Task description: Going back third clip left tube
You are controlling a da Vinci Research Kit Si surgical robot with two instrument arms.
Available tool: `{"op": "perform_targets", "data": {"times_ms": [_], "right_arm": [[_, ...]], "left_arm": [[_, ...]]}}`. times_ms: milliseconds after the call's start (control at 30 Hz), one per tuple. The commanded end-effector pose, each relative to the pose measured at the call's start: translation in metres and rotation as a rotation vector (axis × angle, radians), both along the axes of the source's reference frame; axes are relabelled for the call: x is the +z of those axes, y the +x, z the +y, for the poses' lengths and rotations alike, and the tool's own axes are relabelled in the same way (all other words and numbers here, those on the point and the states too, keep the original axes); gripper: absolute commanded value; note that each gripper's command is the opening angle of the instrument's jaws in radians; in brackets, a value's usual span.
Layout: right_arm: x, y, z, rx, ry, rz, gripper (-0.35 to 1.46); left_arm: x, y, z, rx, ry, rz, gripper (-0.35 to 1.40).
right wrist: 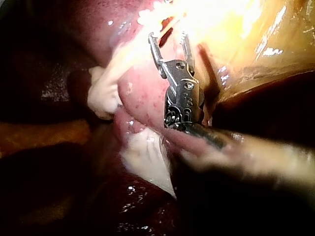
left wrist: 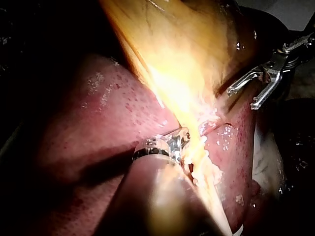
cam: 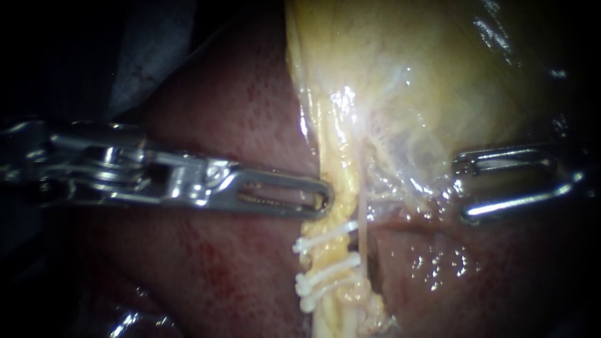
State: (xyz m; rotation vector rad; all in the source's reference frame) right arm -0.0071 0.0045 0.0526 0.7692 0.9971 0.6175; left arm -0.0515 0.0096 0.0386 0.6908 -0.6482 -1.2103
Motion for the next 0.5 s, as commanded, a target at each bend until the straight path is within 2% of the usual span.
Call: {"op": "perform_targets", "data": {"times_ms": [33, 500], "right_arm": [[0.0, 0.0, 0.0, 0.0, 0.0, 0.0, 0.48], [-0.0001, 0.0, 0.0, 0.0, 0.0, 0.0, 0.48]], "left_arm": [[0.0, 0.0, 0.0, 0.0, 0.001, -0.001, -0.35], [-0.0001, 0.0001, 0.0, 0.0, 0.001, -0.001, -0.35]]}}
